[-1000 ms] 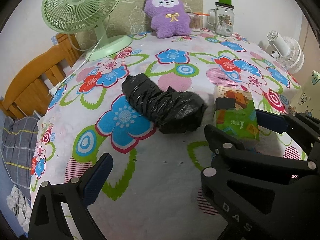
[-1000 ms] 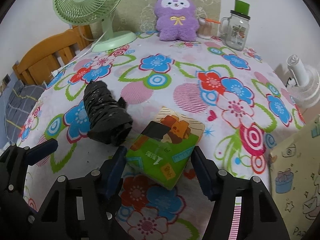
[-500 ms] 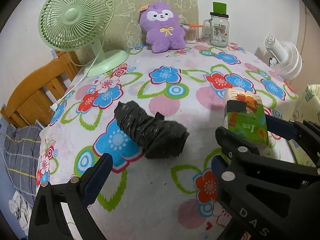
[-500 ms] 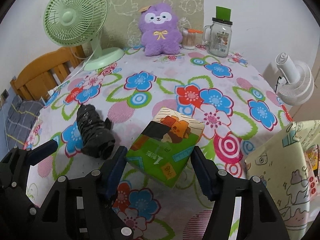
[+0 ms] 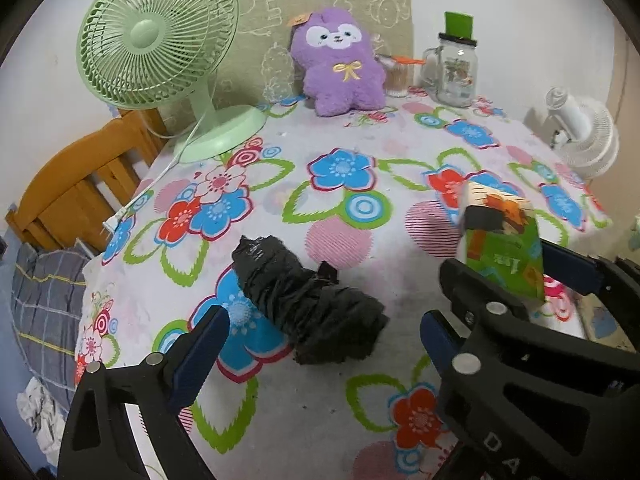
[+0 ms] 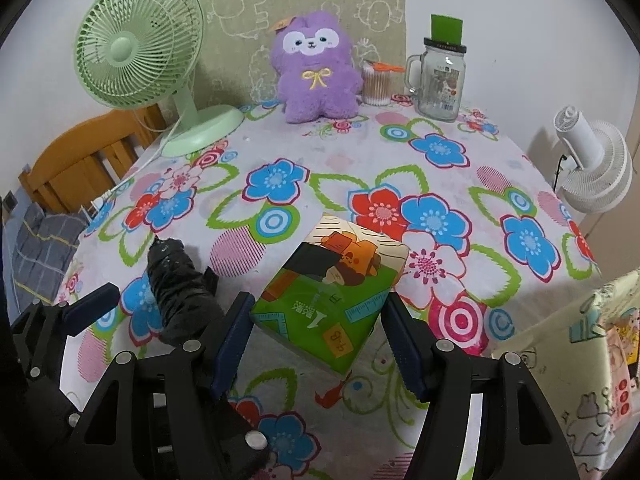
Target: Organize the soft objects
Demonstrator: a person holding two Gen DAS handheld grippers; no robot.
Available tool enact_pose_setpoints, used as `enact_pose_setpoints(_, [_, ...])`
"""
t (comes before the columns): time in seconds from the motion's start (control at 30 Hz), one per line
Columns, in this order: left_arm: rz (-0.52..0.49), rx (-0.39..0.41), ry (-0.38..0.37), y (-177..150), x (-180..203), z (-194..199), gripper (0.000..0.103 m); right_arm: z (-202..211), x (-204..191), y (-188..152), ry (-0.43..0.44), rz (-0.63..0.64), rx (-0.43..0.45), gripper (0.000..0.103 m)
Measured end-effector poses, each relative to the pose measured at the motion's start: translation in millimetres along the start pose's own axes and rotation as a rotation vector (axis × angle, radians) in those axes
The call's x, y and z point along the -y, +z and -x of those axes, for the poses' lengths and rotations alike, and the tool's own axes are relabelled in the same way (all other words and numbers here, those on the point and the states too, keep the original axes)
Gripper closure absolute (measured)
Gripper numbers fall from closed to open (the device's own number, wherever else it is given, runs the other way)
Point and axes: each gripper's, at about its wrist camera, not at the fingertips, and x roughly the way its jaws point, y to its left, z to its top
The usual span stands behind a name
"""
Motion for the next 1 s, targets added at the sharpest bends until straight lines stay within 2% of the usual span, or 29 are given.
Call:
enact_pose_setpoints(0.4, [-0.003,-0.052,0.014,-4,0,-27,0.03,-22,2,-4,-0.007,-0.003,-0.047,0.035])
enact_pose_setpoints(0.47, [-0.002,-0.06,0.008,-5,0,-30,0.037,-24,1,-5,-0.004,-0.001,-0.052,0.035])
enact_pose_setpoints(0.53, [0.002,-0.065,-0.007,-6,-1,-32,0.038,-25,0,-6,-0.002,-0.002,-0.053,0.035])
enact_pose_setpoints(0.77, [0.003,-0.045,-0.037,-10,-2,-30,0.055,-26,-2,-7,-0.004,0.0,-0.053,0.035])
enact_pose_setpoints(1.0, [0.002,-0.027,-0.066,-14,-1,-23,0.06,-20,-3,-11,-0.009,0.004,-0.046,0.035])
